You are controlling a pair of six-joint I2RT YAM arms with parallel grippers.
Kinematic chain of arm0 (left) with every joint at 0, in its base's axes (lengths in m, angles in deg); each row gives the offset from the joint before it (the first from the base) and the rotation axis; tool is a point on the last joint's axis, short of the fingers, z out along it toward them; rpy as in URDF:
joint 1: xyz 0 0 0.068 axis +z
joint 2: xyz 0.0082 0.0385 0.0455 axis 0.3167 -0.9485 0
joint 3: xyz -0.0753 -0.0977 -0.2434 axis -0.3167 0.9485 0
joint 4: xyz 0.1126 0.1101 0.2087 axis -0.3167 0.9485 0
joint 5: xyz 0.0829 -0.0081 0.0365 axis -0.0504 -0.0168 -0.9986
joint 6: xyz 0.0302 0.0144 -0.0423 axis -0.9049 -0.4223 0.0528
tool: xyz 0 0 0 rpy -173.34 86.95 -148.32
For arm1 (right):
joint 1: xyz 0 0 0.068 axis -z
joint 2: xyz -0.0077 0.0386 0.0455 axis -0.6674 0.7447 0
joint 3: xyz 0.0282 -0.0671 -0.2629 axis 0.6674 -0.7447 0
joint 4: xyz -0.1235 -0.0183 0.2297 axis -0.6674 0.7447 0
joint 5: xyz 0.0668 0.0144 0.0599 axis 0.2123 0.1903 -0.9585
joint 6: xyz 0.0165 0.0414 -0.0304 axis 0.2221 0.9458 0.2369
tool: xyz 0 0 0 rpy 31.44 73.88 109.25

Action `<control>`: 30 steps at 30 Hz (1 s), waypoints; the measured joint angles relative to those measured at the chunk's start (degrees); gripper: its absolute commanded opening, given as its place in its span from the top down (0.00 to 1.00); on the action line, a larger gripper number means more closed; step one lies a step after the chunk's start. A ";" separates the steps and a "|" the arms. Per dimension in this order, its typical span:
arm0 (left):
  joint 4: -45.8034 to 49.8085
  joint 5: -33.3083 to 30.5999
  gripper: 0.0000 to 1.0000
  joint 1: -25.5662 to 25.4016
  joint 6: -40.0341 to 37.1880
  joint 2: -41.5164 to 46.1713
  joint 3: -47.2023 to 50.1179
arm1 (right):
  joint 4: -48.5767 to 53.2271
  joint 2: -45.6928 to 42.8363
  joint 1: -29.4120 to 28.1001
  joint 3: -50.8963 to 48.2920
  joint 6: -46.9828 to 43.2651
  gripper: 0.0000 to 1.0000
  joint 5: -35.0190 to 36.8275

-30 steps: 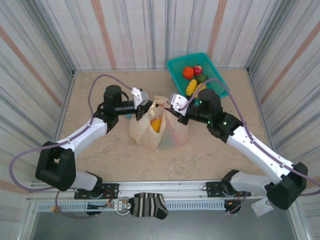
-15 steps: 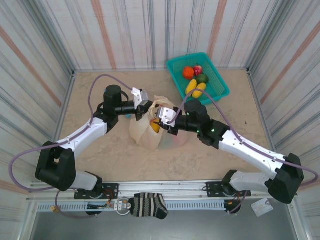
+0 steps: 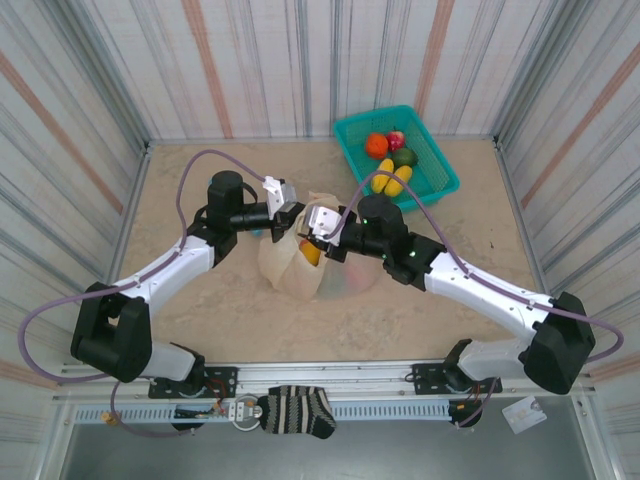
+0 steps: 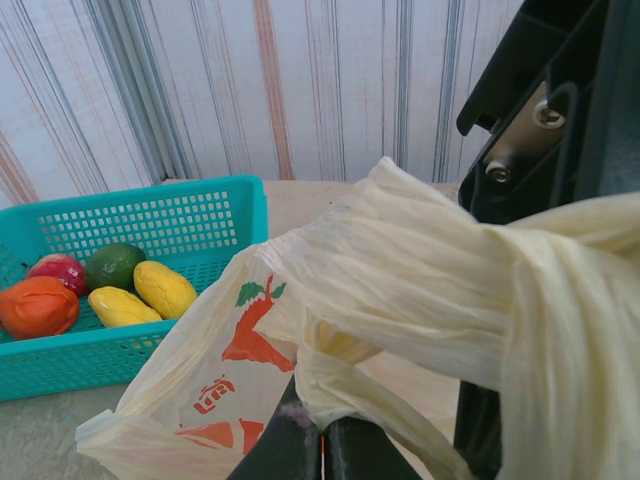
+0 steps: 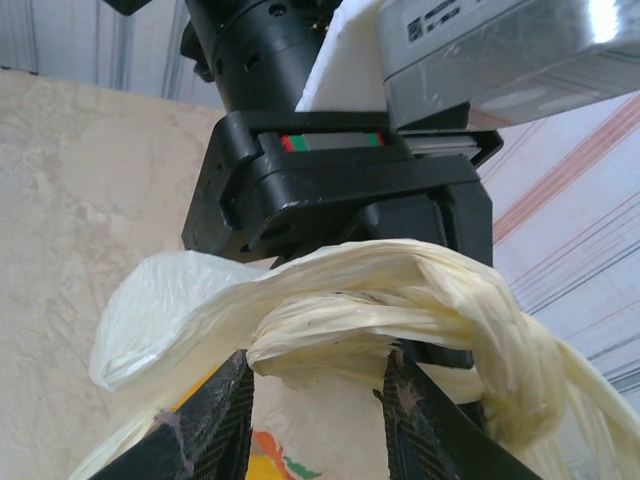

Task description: Place the fake fruits into the plastic bag and tie a complex knot

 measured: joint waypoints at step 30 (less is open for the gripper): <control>0.00 -0.44 1.00 0.00 0.09 0.00 0.00 | -2.40 2.69 -0.11 1.03 5.81 1.00 -3.02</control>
